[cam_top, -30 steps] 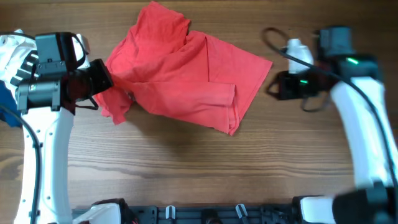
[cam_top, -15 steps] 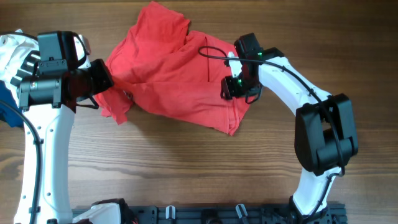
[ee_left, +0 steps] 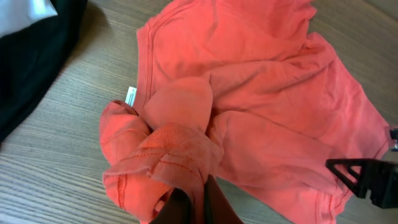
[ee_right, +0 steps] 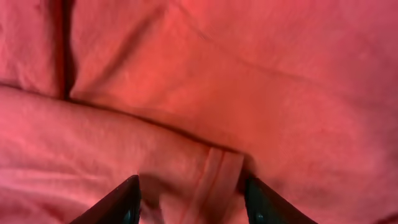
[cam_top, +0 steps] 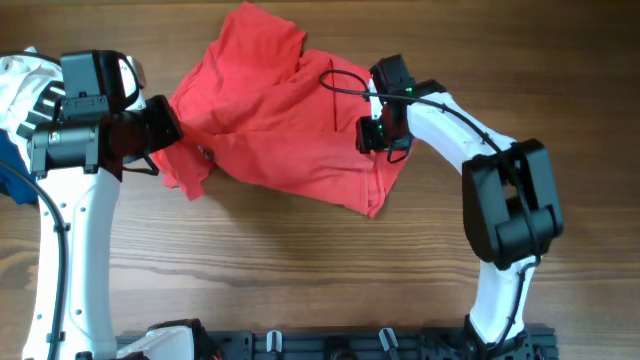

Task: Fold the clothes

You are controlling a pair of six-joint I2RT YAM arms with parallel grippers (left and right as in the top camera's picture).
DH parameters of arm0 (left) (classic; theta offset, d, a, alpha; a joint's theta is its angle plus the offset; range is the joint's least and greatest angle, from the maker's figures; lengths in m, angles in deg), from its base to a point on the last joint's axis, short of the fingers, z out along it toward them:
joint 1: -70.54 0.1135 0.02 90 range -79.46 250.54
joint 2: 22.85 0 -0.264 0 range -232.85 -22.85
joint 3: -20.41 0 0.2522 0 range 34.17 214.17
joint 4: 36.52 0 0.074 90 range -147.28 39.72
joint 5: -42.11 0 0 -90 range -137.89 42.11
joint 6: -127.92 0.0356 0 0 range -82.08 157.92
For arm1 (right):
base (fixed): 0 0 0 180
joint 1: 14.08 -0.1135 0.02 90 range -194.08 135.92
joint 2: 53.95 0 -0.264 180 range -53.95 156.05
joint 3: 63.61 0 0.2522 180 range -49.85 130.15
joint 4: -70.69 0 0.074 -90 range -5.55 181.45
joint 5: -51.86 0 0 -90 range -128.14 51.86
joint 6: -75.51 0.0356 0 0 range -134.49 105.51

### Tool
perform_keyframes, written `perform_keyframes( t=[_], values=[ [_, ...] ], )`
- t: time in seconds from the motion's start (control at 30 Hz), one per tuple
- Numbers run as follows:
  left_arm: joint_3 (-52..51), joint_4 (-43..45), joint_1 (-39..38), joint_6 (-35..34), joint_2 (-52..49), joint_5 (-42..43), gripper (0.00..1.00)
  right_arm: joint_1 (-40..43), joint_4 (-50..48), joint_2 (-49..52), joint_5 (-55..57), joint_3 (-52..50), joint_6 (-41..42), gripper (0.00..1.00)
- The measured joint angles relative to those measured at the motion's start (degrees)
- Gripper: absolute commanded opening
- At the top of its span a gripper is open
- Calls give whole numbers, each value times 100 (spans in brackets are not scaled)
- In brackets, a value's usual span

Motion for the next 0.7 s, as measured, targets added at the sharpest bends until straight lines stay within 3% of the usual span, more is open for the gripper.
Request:
perform_keyframes(
  t=[0.2,0.43,0.7],
  values=[
    [0,2,0,0,0,0,7,7,-81,57,26,4,146,4],
    [0,2,0,0,0,0,7,-24,-140,52,223,4,374,4],
    [0,2,0,0,0,0,7,-24,22,-234,1204,4,680,8]
  ],
)
